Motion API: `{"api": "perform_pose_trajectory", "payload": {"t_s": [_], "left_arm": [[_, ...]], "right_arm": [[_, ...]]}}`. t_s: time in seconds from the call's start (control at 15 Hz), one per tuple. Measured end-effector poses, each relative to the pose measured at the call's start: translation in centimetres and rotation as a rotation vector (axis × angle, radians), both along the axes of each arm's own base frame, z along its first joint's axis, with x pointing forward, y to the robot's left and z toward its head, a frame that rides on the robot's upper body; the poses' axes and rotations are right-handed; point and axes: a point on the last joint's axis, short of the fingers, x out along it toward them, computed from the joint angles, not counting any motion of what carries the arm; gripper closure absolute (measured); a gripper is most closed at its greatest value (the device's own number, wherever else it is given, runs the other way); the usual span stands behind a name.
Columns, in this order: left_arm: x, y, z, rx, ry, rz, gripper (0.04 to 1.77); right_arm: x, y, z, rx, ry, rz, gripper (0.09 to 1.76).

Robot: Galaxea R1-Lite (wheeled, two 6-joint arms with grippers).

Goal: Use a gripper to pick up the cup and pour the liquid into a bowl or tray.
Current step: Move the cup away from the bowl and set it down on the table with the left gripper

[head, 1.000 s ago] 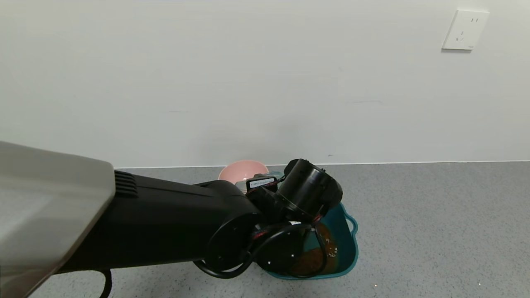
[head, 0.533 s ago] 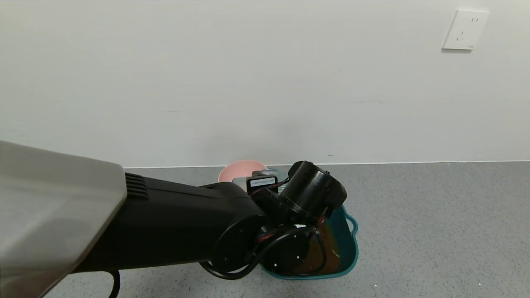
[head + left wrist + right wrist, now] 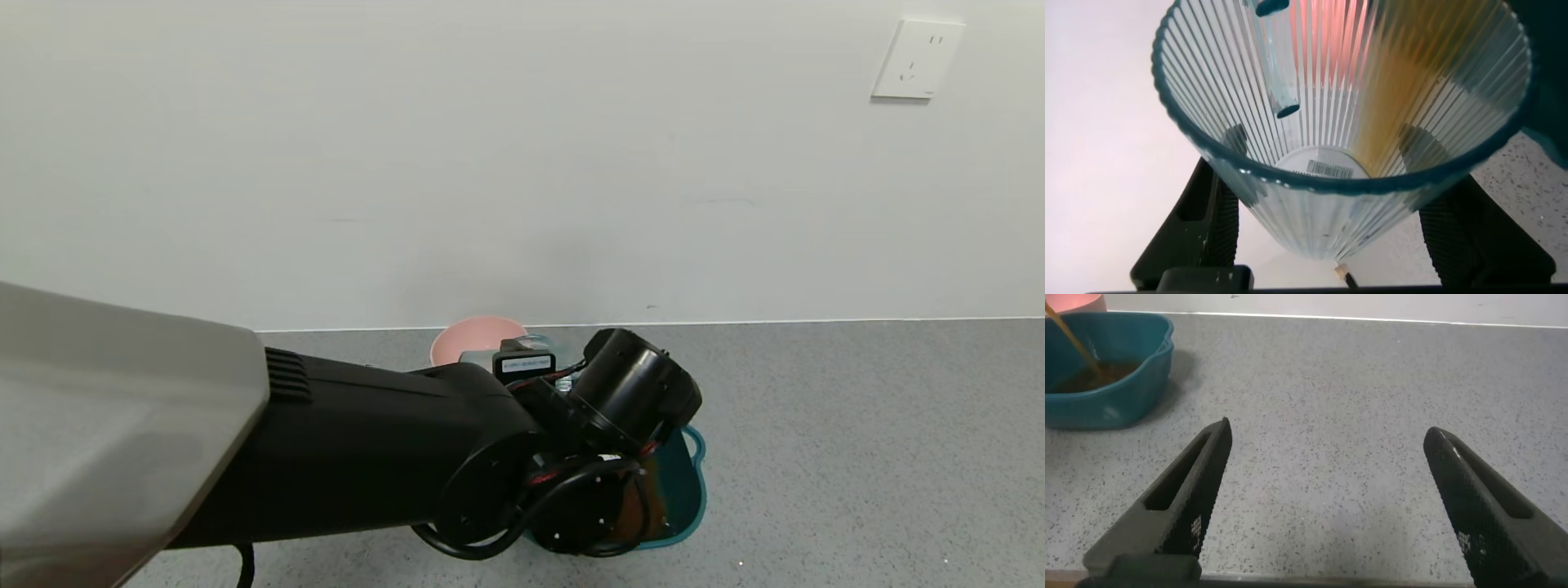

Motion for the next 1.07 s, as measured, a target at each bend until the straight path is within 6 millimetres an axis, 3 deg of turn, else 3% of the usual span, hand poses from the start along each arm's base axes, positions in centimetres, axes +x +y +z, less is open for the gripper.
{"api": "perform_pose_trajectory", "payload": {"t_s": [1.07], "left_arm": [[-0.79,-0.58,-0.32,0.075,-0.008,0.010,0.55]], "right_arm": [[0.00,0.00,0.00,0.000,0.000,0.000,0.14]]}}
